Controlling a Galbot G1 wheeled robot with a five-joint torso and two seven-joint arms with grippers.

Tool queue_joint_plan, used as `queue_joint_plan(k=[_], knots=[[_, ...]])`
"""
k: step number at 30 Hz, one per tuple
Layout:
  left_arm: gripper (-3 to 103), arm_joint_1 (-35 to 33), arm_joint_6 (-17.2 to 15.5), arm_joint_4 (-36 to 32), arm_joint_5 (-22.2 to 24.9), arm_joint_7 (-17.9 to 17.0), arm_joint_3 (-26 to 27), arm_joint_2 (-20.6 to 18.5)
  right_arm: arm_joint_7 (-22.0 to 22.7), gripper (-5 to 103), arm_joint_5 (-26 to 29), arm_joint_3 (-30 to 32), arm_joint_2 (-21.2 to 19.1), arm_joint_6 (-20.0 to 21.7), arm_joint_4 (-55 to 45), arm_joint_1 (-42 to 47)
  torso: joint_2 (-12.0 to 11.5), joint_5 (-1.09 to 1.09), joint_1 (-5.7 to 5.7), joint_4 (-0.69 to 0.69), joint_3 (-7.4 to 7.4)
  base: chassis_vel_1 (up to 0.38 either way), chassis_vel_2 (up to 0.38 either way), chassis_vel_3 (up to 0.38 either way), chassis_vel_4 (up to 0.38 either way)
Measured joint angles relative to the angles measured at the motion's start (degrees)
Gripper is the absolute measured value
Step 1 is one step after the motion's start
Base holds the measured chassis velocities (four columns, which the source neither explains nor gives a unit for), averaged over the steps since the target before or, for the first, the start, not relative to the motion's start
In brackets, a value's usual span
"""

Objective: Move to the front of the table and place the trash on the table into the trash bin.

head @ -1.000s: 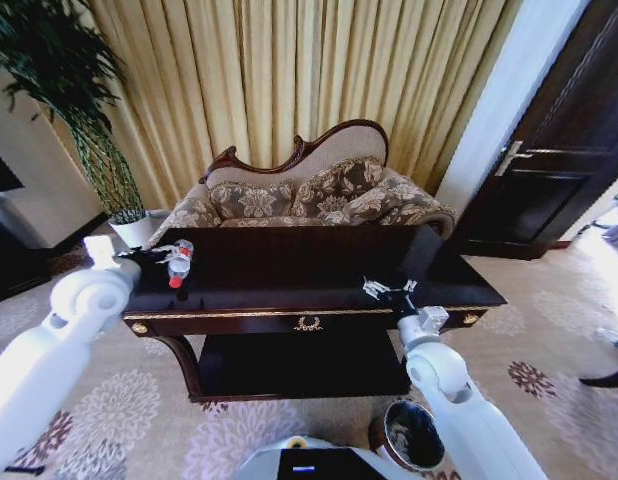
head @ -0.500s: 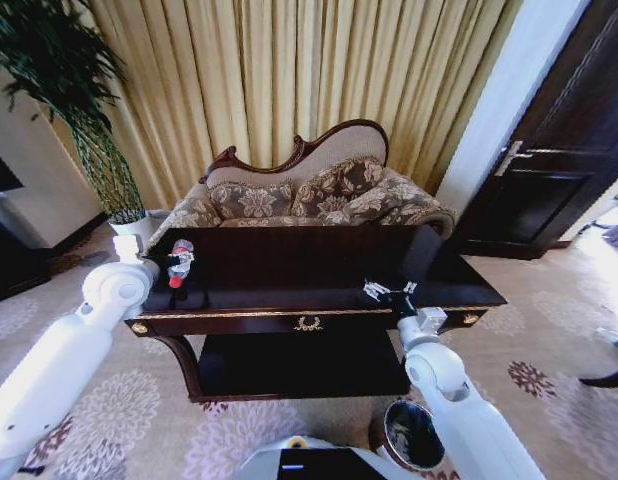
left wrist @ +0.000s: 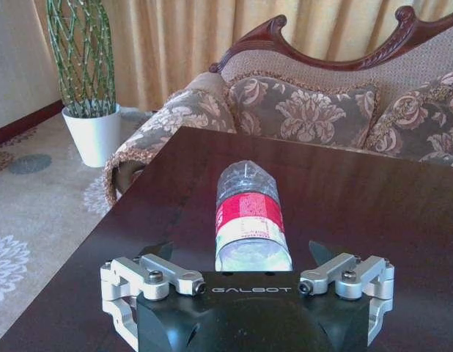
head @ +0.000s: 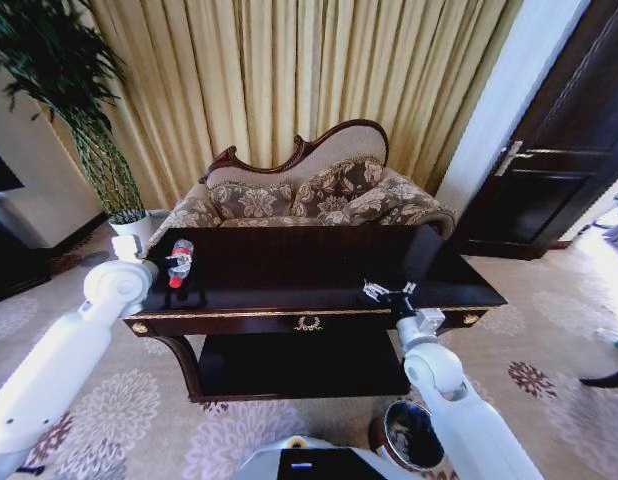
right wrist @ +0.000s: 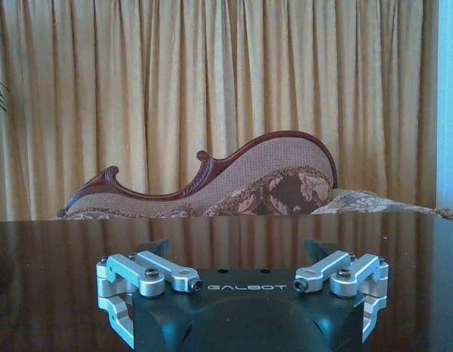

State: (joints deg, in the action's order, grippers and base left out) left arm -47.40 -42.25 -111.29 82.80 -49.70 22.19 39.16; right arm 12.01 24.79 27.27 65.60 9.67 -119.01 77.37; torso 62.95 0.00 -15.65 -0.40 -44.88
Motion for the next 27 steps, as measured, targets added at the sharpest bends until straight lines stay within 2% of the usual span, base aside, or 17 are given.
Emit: queue_joint_plan(k=[14,16,19,21,22,23,24,27], knots=[[100,-1.0,0.0,0.5,0.9,-0.3,-0.2,-0.1,-0.2,100,-0.2,0.1,0.4,-0.5,0.5,0.0,0.0,0.00,0.00,0.01,0.00,0.000,0.000,0.000,0.000],[96,-1.5,0.1,0.5,1.0,-0.4,0.0,0.1,-0.3,100,-0.2,0.1,0.4,-0.6,0.5,0.0,0.0,-0.01,0.01,0.00,0.00,0.000,0.000,0.000,0.000],[95,-1.7,0.1,0.5,1.1,-0.4,0.1,0.1,-0.3,100,-0.2,0.1,0.4,-0.7,0.5,0.0,0.0,0.00,0.01,0.01,0.00,0.000,0.000,0.000,0.000],[86,-1.9,0.1,0.4,1.2,-0.4,0.3,0.2,-0.4,100,-0.2,0.1,0.5,-0.8,0.5,0.0,0.0,0.00,0.01,0.00,0.00,0.000,0.000,0.000,0.000],[86,-2.0,0.1,0.4,1.2,-0.4,0.3,0.2,-0.4,100,-0.2,0.1,0.5,-0.9,0.5,0.0,0.0,0.00,0.01,0.00,0.00,0.000,0.000,0.000,0.000],[81,-2.0,0.1,0.4,1.3,-0.4,0.3,0.2,-0.4,100,-0.2,0.1,0.5,-0.9,0.5,0.1,0.0,-0.01,0.01,0.00,0.00,0.000,0.000,0.000,0.000],[81,-2.0,0.1,0.4,1.3,-0.4,0.3,0.2,-0.4,100,-0.2,0.1,0.5,-0.9,0.5,0.1,0.0,-0.01,0.01,0.00,0.00,0.000,0.000,0.000,0.000],[64,-2.0,0.1,0.5,1.6,-0.5,0.4,0.4,-0.4,100,-0.2,0.2,0.6,-1.1,0.5,0.2,0.0,0.00,0.01,0.00,0.00,0.000,0.000,0.000,0.000]])
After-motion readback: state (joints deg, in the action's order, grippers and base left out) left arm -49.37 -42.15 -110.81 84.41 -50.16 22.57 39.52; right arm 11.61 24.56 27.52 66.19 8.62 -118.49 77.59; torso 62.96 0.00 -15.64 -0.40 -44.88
